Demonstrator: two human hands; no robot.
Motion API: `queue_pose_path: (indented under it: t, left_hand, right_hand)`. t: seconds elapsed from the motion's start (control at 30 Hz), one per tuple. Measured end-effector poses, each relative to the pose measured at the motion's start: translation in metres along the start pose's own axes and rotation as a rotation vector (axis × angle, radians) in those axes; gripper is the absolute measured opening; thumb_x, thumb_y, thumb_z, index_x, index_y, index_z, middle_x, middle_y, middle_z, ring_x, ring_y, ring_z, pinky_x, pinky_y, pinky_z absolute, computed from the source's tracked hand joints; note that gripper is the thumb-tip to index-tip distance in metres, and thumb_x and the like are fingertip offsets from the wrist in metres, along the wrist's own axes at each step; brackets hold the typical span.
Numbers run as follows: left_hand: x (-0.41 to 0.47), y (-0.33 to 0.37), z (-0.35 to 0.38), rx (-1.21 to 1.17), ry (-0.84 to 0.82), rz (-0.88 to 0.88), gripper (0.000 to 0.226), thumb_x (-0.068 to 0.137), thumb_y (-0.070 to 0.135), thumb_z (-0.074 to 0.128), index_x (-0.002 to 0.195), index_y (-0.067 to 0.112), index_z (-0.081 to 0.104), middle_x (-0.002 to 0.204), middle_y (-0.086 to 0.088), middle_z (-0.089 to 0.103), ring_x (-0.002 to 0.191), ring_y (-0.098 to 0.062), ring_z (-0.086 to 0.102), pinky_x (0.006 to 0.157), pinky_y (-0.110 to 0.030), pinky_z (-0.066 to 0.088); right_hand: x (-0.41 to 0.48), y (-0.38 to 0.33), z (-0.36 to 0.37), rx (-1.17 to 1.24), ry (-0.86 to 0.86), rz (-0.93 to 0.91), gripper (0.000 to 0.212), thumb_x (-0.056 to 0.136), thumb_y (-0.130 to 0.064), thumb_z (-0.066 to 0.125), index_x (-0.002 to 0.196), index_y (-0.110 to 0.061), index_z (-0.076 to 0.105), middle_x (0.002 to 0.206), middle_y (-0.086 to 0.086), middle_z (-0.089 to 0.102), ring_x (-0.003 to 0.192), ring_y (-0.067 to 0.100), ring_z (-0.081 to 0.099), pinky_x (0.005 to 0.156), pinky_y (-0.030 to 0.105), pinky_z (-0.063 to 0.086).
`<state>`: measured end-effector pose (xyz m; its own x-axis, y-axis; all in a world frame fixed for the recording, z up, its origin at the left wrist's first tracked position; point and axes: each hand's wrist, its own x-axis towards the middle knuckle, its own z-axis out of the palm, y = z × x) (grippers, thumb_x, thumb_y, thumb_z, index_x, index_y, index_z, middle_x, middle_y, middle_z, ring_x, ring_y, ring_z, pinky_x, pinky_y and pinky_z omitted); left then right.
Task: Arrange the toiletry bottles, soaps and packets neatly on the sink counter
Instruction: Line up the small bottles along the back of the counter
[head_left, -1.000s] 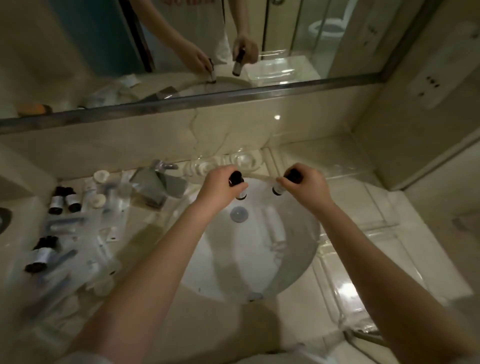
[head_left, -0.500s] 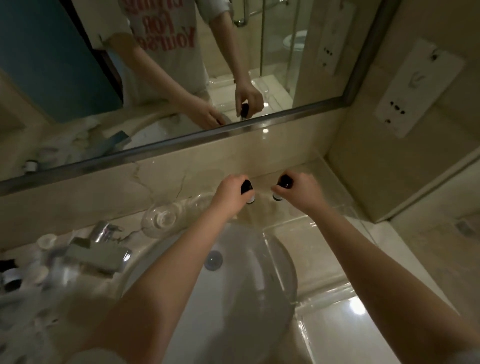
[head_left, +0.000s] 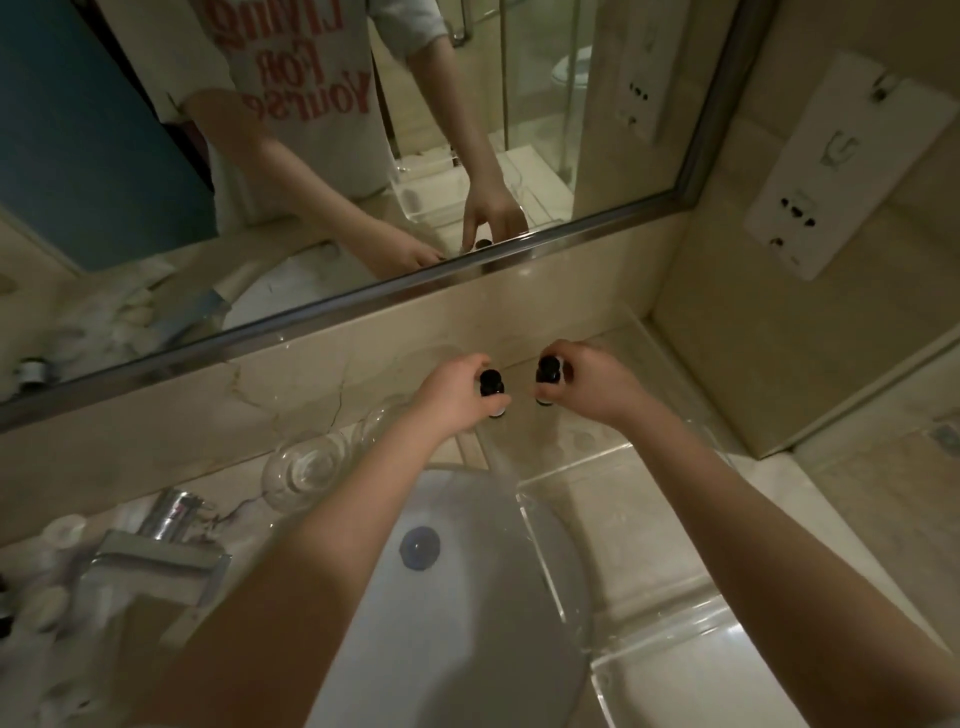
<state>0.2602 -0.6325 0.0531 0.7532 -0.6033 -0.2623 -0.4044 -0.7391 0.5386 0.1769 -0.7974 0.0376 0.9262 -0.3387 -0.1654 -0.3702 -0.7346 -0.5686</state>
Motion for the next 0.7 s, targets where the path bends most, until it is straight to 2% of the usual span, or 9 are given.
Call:
queue_pose_path:
  t: [0.07,0.13,0.2,0.27,0.37,0.47,0.57,0.63,0.7]
  left_hand:
    - [-0.001,-0.003,-0.010,0.021,0.001,0.007,0.065,0.081,0.028,0.069,0.139,0.017,0.041,0.133,-0.003,0.052,0.111,-0.026,0.057,0.095,-0.034,0.045]
    - [-0.001,-0.005,-0.022,0.062,-0.006,0.067,0.063,0.080,0.019,0.070,0.138,0.019,0.044,0.130,-0.004,0.051,0.101,-0.025,0.059,0.093,-0.034,0.048]
    - [0.000,-0.003,-0.030,0.135,-0.039,0.148,0.058,0.081,0.013,0.068,0.135,0.020,0.048,0.120,0.000,0.051,0.089,-0.018,0.056,0.084,-0.029,0.047]
    - [0.000,0.001,-0.033,0.211,-0.074,0.193,0.053,0.083,0.011,0.066,0.133,0.020,0.051,0.113,0.004,0.050,0.088,-0.012,0.051,0.081,-0.025,0.042]
    - [0.002,0.006,-0.031,0.294,-0.090,0.229,0.043,0.086,0.012,0.064,0.129,0.017,0.056,0.120,-0.004,0.060,0.091,-0.015,0.055,0.083,-0.026,0.043]
    - [0.004,0.009,-0.027,0.331,-0.070,0.208,0.034,0.087,0.015,0.062,0.121,0.014,0.062,0.113,-0.006,0.065,0.093,-0.020,0.059,0.078,-0.026,0.042]
    - [0.005,0.012,-0.023,0.366,-0.018,0.157,0.020,0.086,0.025,0.064,0.100,0.011,0.066,0.096,-0.009,0.067,0.082,-0.023,0.060,0.067,-0.030,0.044]
    - [0.005,0.016,-0.022,0.387,-0.002,0.108,0.024,0.086,0.030,0.063,0.095,0.009,0.064,0.091,-0.010,0.066,0.081,-0.025,0.060,0.067,-0.034,0.047]
    - [0.005,0.019,-0.021,0.419,-0.004,0.068,0.031,0.086,0.037,0.062,0.099,0.008,0.063,0.093,-0.009,0.065,0.084,-0.026,0.061,0.071,-0.036,0.050]
  right_hand:
    - [-0.004,0.002,-0.010,0.042,-0.013,-0.015,0.043,0.083,-0.033,0.065,0.123,-0.024,0.053,0.097,0.002,0.056,0.083,0.017,0.052,0.070,0.027,0.039]
    - [-0.006,0.003,-0.019,0.042,-0.041,-0.089,0.046,0.085,-0.024,0.065,0.128,-0.026,0.051,0.106,0.001,0.054,0.086,0.013,0.049,0.073,0.025,0.037]
    - [-0.003,0.002,-0.026,-0.029,-0.076,-0.173,0.045,0.084,-0.015,0.065,0.126,-0.025,0.055,0.108,0.001,0.053,0.087,0.013,0.049,0.074,0.025,0.037]
    - [0.003,-0.003,-0.030,-0.125,-0.094,-0.219,0.039,0.083,-0.011,0.064,0.120,-0.022,0.061,0.108,0.004,0.057,0.087,0.016,0.051,0.073,0.027,0.041]
    - [0.010,-0.010,-0.031,-0.230,-0.097,-0.234,0.033,0.085,-0.010,0.061,0.117,-0.019,0.064,0.109,0.006,0.063,0.093,0.023,0.057,0.077,0.032,0.046]
    - [0.010,-0.014,-0.031,-0.261,-0.097,-0.235,0.032,0.086,-0.009,0.059,0.116,-0.017,0.064,0.110,0.007,0.064,0.096,0.025,0.058,0.080,0.035,0.049]
    - [0.008,-0.014,-0.030,-0.262,-0.076,-0.225,0.031,0.086,-0.008,0.058,0.115,-0.018,0.065,0.109,0.007,0.065,0.095,0.026,0.059,0.081,0.038,0.051]
    - [0.007,-0.014,-0.029,-0.264,-0.071,-0.219,0.031,0.086,-0.008,0.057,0.113,-0.019,0.065,0.107,0.008,0.066,0.094,0.026,0.059,0.081,0.039,0.052]
    - [0.006,-0.015,-0.029,-0.267,-0.072,-0.217,0.031,0.086,-0.009,0.057,0.114,-0.019,0.064,0.108,0.008,0.066,0.095,0.026,0.060,0.081,0.041,0.052]
